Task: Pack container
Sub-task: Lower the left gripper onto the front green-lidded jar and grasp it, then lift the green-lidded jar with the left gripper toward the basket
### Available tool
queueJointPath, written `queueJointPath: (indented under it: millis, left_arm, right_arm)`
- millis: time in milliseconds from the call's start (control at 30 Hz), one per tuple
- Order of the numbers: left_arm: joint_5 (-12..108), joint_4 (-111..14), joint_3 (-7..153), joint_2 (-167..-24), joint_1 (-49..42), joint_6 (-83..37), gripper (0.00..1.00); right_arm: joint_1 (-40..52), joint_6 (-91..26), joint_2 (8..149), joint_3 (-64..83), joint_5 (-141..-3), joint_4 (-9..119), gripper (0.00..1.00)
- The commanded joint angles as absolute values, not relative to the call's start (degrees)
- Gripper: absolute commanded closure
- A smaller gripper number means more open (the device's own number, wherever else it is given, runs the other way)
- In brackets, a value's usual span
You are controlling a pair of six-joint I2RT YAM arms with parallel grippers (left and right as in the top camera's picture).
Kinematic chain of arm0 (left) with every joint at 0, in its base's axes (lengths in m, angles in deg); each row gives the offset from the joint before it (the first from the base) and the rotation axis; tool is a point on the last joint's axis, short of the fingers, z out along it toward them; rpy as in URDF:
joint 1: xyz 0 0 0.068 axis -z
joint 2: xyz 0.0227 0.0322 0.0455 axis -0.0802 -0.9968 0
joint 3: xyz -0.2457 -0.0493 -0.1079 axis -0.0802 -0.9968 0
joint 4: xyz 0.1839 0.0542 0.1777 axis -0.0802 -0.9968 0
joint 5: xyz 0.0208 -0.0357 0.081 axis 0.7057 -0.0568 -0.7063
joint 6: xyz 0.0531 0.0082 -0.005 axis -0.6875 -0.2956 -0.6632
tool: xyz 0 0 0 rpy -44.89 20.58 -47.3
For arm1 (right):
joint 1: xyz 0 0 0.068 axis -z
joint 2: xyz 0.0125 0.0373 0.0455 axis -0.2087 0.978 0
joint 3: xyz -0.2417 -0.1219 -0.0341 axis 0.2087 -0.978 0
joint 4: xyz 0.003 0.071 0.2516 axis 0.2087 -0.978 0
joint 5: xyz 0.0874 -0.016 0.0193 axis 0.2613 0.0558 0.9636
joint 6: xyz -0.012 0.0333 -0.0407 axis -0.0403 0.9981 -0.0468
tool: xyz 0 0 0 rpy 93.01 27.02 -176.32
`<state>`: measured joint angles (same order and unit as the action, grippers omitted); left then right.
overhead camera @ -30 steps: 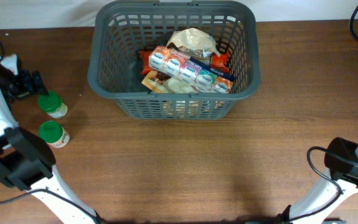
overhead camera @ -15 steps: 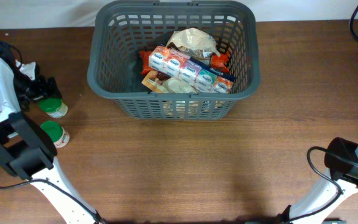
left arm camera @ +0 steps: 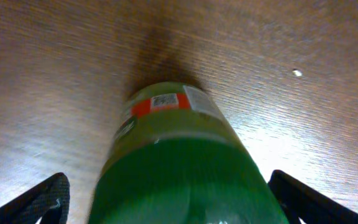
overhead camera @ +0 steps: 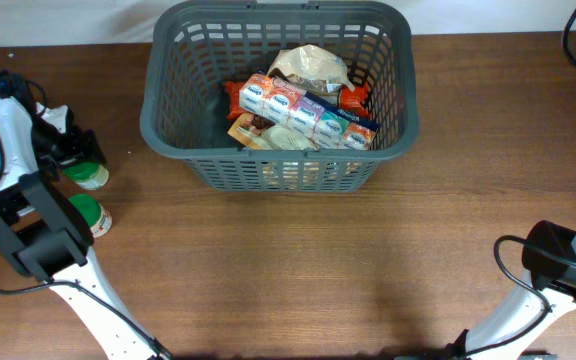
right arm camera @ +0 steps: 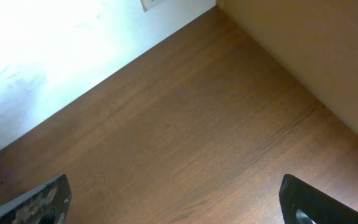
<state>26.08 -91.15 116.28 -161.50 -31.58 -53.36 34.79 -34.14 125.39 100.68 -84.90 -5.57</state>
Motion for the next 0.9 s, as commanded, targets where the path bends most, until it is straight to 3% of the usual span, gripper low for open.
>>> queueJointPath:
  millis: [0, 333, 500, 733, 800, 867]
  left_arm:
    - [26.69, -91.63, 116.04, -164.94, -30.55, -54.10, 0.16]
    - [25.58, -91.39, 116.04, -166.42, -29.50, -54.08, 0.17]
    - [25.60, -91.74, 116.04, -166.51, -29.50, -54.06, 0.27]
    - [25.40, -92.99, 116.13, -166.51, -29.50, -53.88, 0.28]
    - [25.38, -93.45, 116.46, -166.51, -29.50, -53.88, 0.37]
    - [25.40, -94.43, 117.53, -166.51, -29.50, -53.88, 0.60]
  right_arm:
    - [34.94, -33.44, 124.91, 100.42, -84.84, -5.55, 0.01]
    - [34.94, -33.44, 124.91, 100.42, -84.84, -5.55, 0.01]
    - [34.94, -33.44, 124.91, 100.42, -84.84, -5.55, 0.01]
    - [34.94, -33.44, 124.91, 100.42, -84.81, -5.55, 0.01]
    - [34.94, -33.44, 124.91, 100.42, -84.81, -5.55, 0.01]
    - [34.94, -33.44, 124.91, 100.42, -84.84, -5.55, 0.01]
